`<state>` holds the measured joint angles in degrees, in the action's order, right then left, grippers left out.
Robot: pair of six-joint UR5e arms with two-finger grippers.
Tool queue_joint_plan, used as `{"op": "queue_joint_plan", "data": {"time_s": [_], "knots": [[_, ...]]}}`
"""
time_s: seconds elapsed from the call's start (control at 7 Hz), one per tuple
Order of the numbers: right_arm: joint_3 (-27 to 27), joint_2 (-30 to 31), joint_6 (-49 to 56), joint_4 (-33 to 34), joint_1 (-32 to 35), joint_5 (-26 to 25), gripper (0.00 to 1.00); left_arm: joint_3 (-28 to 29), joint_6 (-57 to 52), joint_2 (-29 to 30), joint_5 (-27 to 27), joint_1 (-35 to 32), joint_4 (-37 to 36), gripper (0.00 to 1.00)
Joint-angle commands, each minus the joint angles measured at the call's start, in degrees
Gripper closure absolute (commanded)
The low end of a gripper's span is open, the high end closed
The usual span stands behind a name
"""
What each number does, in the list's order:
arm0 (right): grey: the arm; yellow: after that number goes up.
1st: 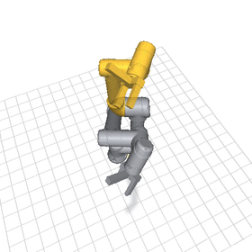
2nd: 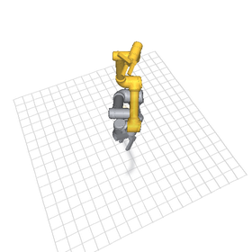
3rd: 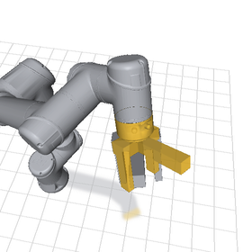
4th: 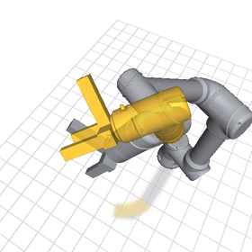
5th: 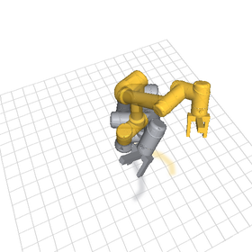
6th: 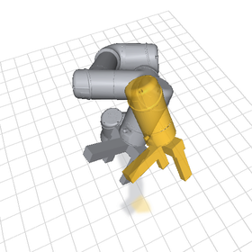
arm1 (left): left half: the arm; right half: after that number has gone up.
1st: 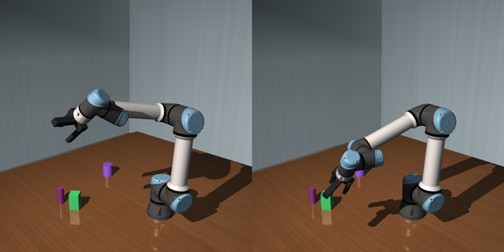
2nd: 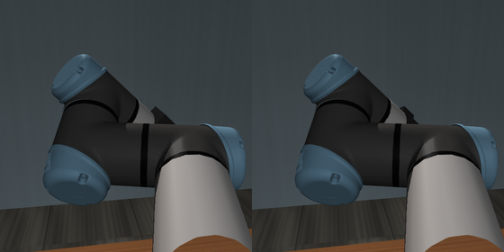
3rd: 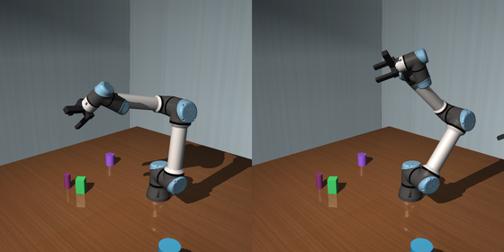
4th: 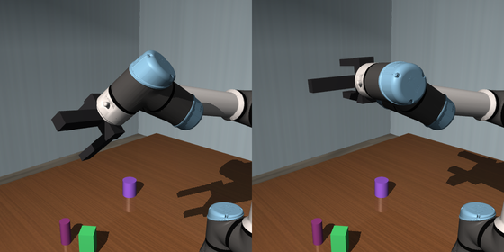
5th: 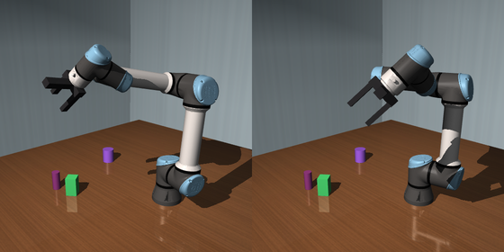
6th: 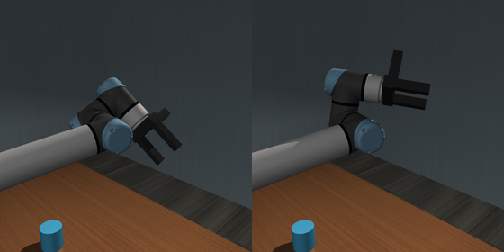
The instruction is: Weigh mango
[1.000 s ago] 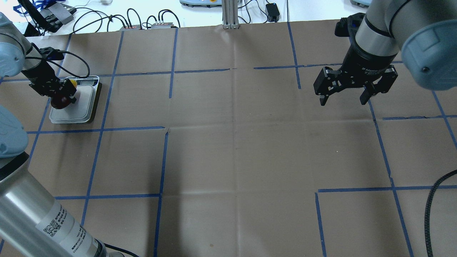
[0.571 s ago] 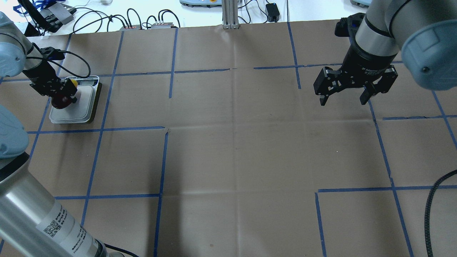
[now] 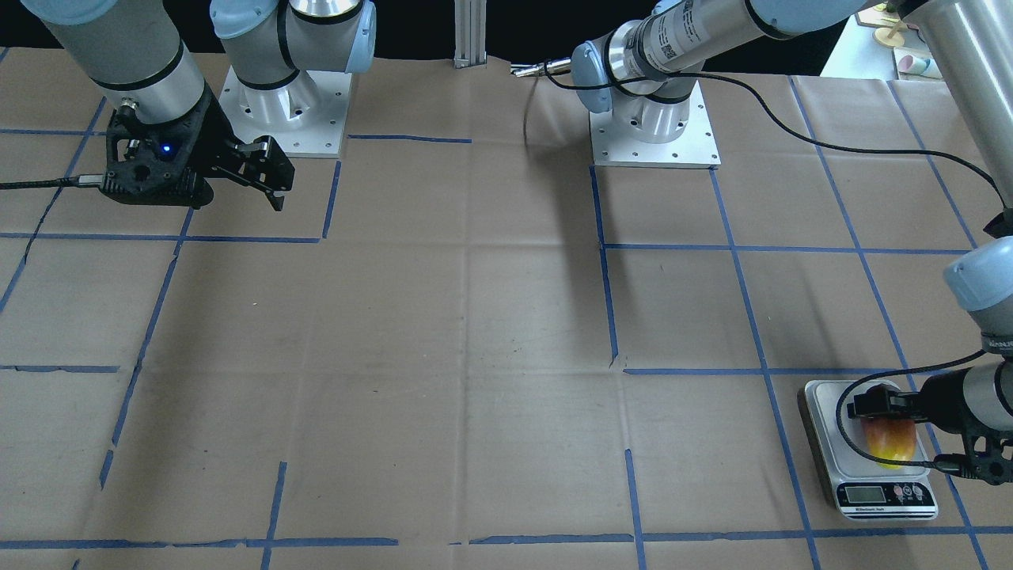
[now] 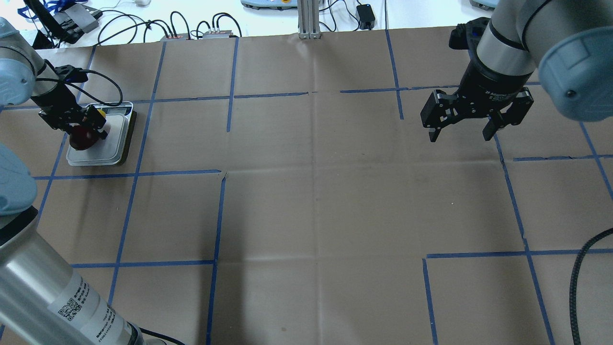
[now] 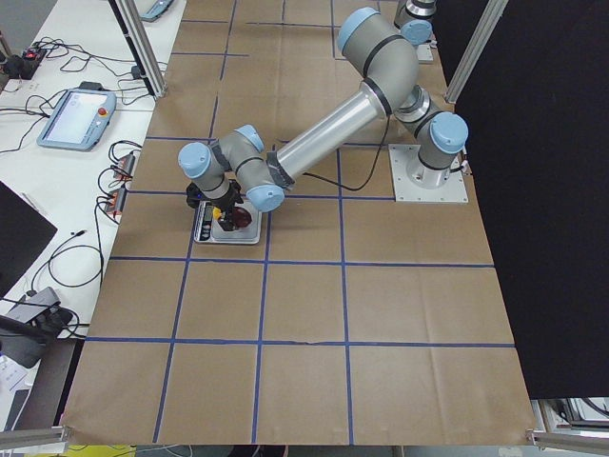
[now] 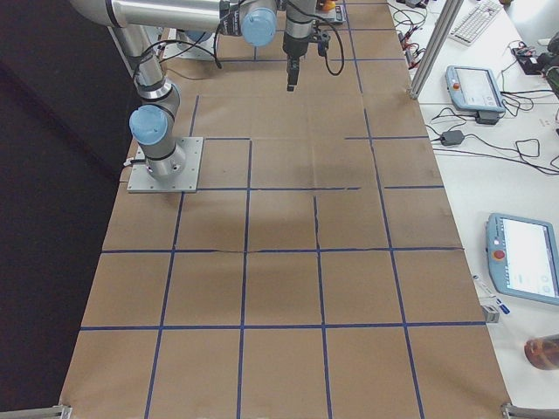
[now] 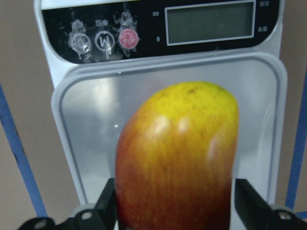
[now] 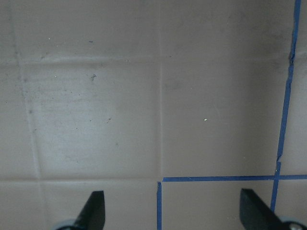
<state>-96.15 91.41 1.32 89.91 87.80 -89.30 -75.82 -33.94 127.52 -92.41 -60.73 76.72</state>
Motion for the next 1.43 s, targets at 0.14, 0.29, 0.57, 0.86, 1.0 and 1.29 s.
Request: {"op": "queue_joint_plan", "data": {"time_s": [0.14,0.29,0.57,0.86,1.0,1.29], "knots": [[0.00,0.00,0.00,0.00,0.00,0.00,0.00,-1.34,0.28,-9.63,-0.23,-0.26,1.06,0.01],[0.00,0.00,0.00,0.00,0.00,0.00,0.00,-4.66,1.59,-14.10,-0.14,-2.61,0.98,0.00],[0.00,0.00,0.00,0.00,0.00,0.00,0.00,-10.73,11.91,-22.55,0.30,-8.84,1.15,0.00],[0.00,0.00,0.00,0.00,0.00,0.00,0.00,-10.33,20.98,-25.21,0.65,-17.88,5.86,0.00],[0.00,0.00,0.00,0.00,0.00,0.00,0.00,-10.23,26.59,-25.91,4.22,-21.84,6.68,0.00],[0.00,0.00,0.00,0.00,0.00,0.00,0.00,-11.01,28.84,-27.41,6.45,-26.43,6.78,0.00]]}}
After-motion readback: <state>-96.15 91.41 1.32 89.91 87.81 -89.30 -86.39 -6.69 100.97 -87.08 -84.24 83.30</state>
